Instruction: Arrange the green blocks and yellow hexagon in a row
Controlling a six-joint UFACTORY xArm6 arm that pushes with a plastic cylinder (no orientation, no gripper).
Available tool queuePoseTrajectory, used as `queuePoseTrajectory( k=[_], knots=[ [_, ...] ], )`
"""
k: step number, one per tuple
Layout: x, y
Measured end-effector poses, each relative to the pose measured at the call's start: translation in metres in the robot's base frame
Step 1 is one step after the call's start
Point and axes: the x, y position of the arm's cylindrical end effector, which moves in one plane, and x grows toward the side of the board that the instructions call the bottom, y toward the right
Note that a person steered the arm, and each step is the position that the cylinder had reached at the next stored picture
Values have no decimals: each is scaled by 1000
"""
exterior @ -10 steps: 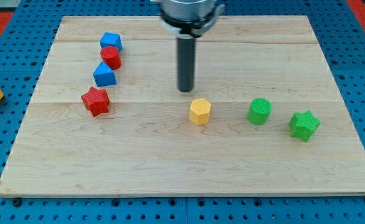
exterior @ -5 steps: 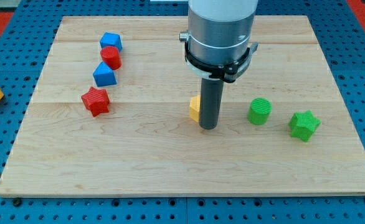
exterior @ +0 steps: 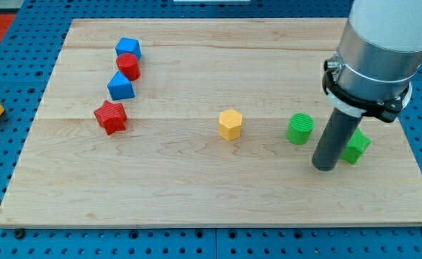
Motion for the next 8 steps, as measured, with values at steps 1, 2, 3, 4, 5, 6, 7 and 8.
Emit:
queuePoseTrajectory(
  k=[1,2,3,4,5,6,7,8],
  knots=[
    [-23,3],
    [-23,-13],
    [4,-14],
    [21,7],
    [14,31],
    [3,45],
    [-22,46],
    [-32,40]
  ],
)
